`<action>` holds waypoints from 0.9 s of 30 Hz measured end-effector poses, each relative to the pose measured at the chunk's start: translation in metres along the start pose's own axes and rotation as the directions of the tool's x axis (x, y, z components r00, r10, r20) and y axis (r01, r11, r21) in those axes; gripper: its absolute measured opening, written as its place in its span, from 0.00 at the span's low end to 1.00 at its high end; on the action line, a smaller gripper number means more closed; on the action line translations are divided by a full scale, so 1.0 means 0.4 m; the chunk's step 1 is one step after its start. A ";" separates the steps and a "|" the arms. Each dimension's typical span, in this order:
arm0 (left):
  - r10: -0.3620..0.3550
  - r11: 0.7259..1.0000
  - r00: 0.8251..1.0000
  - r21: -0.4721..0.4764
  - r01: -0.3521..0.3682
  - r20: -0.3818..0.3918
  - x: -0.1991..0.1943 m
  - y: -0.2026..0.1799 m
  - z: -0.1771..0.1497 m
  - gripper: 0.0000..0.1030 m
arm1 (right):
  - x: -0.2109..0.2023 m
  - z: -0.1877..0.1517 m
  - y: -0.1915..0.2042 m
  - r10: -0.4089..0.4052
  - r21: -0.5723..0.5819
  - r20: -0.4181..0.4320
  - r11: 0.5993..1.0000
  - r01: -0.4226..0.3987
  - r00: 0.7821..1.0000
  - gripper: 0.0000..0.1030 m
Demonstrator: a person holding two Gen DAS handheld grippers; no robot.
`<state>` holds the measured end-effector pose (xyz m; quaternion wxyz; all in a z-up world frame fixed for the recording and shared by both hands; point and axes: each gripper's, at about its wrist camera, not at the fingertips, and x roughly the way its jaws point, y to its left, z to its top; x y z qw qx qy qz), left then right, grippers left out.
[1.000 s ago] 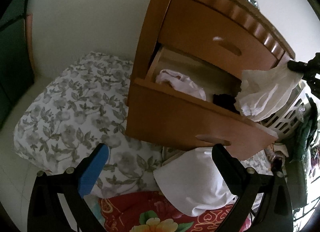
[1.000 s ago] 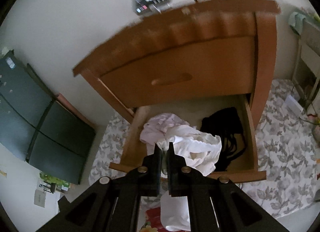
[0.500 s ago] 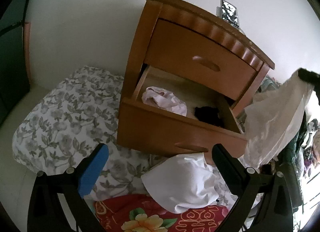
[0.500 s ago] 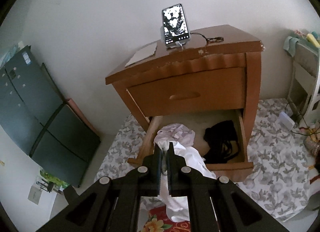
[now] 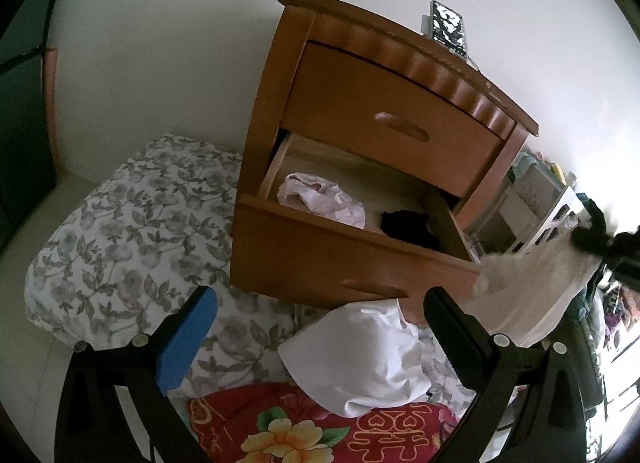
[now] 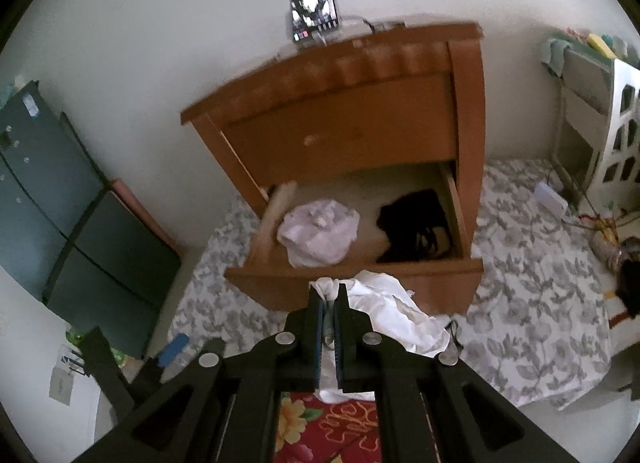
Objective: Take underwear out of drawer
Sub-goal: 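Carry the white lace garment down onto the garment pile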
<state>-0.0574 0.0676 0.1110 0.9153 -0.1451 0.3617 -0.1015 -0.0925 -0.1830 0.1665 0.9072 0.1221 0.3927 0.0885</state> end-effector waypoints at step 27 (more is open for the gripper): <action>0.011 0.999 0.999 -0.036 -0.013 -0.041 0.033 0.036 0.000 1.00 | 0.456 -0.211 -0.052 -0.146 -0.006 -0.396 0.988 0.157 0.907 0.07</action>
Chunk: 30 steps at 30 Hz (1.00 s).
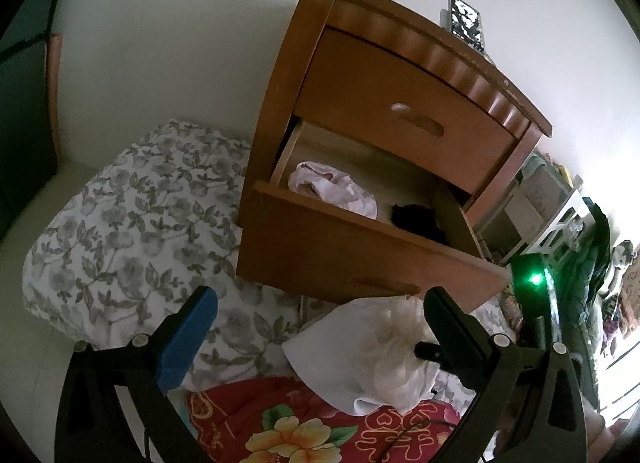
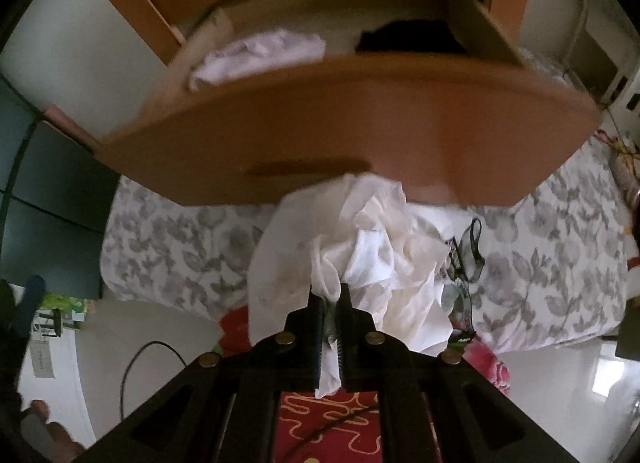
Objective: Take underwear out of drawer
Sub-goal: 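Carry the white lace garment down onto the garment pile, then open the right gripper to release the white lace garment on the pile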
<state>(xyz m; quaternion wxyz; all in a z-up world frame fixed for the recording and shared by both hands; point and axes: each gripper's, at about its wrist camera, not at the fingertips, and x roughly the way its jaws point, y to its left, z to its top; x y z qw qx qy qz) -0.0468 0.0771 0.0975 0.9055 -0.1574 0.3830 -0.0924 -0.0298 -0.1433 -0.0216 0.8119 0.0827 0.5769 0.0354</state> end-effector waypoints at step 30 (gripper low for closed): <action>0.021 0.999 0.999 0.031 -0.020 -0.044 0.030 -0.008 -0.017 1.00 | -0.055 -0.018 0.006 -0.076 -0.098 0.070 0.992 0.083 0.995 0.88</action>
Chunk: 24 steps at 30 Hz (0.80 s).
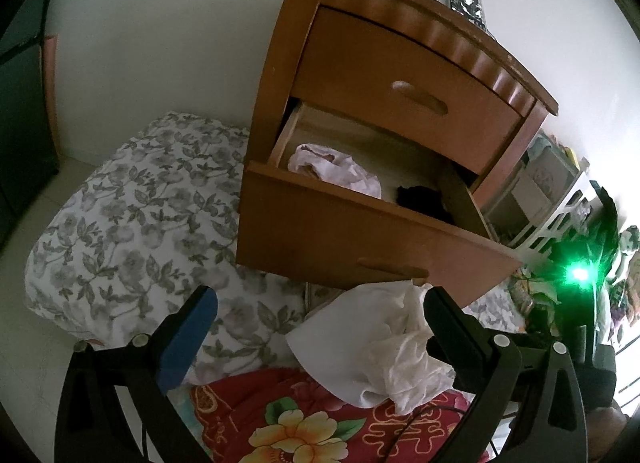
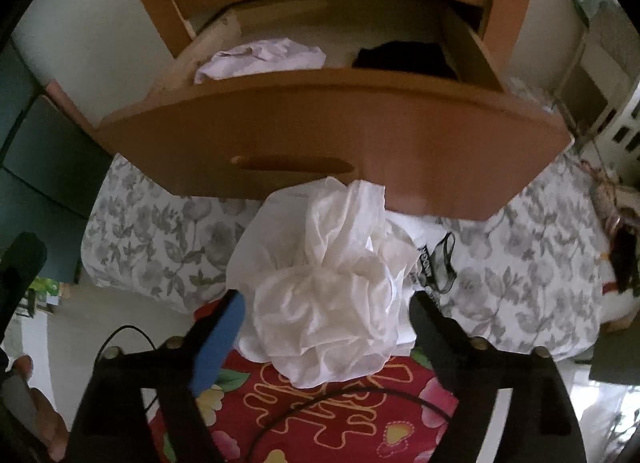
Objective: Take underwear out of drawer
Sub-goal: 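Open the right gripper to release the white lace garment on the pile, then move the open right gripper up into the drawer toward the pink garment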
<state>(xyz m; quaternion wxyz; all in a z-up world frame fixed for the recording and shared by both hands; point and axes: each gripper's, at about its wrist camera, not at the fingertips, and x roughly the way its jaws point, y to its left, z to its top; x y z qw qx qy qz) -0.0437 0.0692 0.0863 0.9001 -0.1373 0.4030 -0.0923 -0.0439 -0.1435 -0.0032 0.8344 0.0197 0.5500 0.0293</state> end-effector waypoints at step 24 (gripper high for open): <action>0.052 0.997 0.998 0.067 -0.050 -0.025 0.106 -0.005 -0.040 1.00 | -0.113 0.046 -0.079 0.045 -0.026 0.190 0.999 -0.041 0.981 1.00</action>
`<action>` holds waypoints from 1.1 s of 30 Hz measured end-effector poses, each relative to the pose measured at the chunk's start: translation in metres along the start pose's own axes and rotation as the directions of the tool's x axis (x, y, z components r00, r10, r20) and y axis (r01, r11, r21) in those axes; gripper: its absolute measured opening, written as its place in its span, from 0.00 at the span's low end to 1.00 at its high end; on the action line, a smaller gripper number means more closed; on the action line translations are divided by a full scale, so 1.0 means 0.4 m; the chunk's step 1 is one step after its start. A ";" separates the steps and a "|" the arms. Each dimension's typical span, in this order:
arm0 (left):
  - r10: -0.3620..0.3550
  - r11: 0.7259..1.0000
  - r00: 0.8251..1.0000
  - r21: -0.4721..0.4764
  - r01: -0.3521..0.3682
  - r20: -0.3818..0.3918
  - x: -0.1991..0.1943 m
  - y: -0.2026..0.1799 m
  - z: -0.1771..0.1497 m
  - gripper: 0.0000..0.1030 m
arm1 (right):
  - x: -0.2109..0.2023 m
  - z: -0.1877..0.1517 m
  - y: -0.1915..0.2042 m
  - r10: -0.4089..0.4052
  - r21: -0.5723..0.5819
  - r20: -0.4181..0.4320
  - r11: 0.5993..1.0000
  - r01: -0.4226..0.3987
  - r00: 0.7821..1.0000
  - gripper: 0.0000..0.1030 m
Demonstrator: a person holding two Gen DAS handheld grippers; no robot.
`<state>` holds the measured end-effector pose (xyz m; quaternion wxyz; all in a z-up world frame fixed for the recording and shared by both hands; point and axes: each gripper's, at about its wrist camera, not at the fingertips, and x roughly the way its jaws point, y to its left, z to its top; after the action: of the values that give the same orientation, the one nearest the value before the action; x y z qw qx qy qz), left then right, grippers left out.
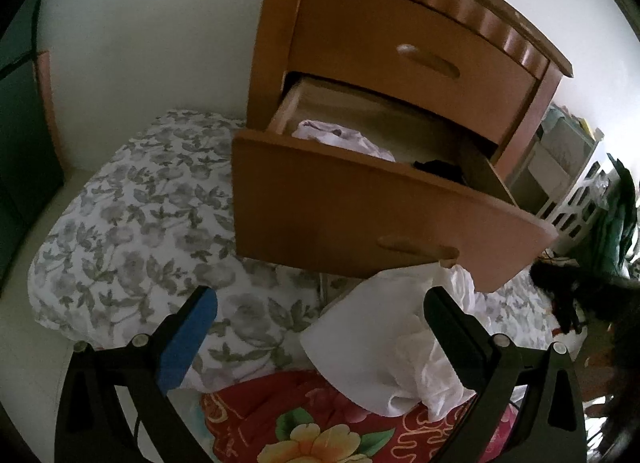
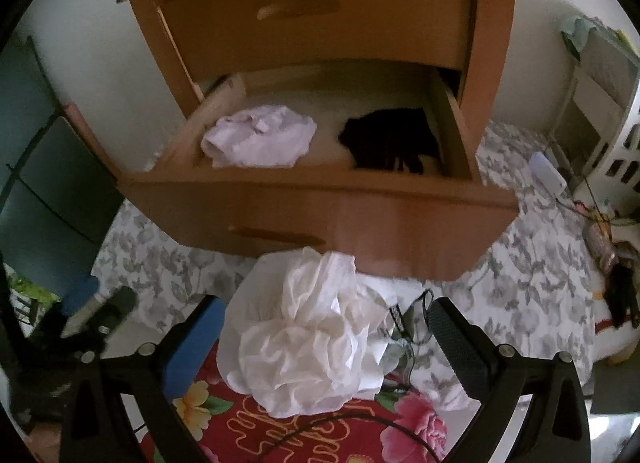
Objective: Take underwear out of drawer
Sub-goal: 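Move the open right gripper up into the drawer toward the pink garment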
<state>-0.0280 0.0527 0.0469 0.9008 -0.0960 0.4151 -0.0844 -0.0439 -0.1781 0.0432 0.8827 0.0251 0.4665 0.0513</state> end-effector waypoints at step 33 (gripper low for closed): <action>-0.013 1.000 1.000 -0.022 0.013 -0.021 0.102 0.027 0.043 1.00 | 0.120 0.333 0.069 0.117 -0.066 -0.026 0.991 -0.118 0.993 1.00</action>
<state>0.0120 0.0554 0.0253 0.8946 -0.1075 0.4249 -0.0868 0.0911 -0.1449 0.0813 0.8732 0.0222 0.4720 0.1192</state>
